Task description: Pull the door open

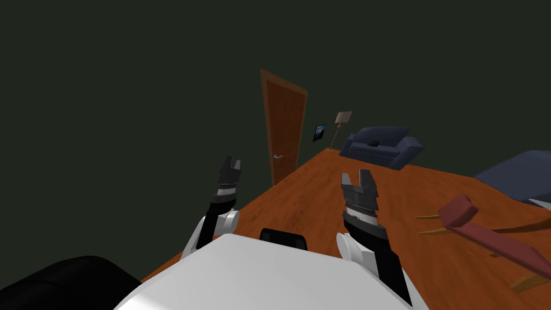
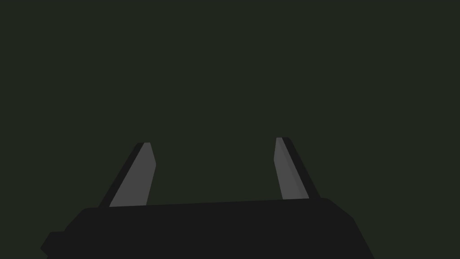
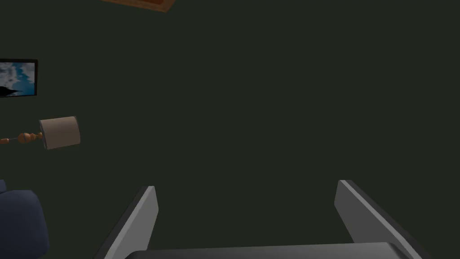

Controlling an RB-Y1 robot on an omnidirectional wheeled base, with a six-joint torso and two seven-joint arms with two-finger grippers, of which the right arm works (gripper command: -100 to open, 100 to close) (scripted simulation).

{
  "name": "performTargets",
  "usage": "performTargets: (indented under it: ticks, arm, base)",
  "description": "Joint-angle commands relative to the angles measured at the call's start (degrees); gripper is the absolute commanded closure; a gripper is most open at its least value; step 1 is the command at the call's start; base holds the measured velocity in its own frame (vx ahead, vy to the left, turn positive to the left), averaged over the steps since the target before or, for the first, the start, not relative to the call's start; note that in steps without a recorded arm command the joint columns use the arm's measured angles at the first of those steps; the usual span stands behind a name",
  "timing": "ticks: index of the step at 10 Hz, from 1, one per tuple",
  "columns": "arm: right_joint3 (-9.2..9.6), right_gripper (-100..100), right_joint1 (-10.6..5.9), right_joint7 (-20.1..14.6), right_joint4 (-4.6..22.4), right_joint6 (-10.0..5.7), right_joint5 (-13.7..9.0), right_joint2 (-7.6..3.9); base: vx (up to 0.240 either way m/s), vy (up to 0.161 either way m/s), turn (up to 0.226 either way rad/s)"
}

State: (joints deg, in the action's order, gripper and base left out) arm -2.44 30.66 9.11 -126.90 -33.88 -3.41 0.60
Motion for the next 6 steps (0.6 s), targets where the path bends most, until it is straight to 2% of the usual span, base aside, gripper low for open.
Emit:
performTargets:
  ticks: [1, 6]
  arm:
    - [-0.01, -100, -0.85, -0.29, 1.99, -0.30, -0.10, -0.48]
    - [-0.03, -100, -3.00, -1.02, 7.04, -1.08, -0.34, -1.52]
  base:
    - [0.085, -0.064, 0.170]
    - [0.056, -0.009, 0.102]
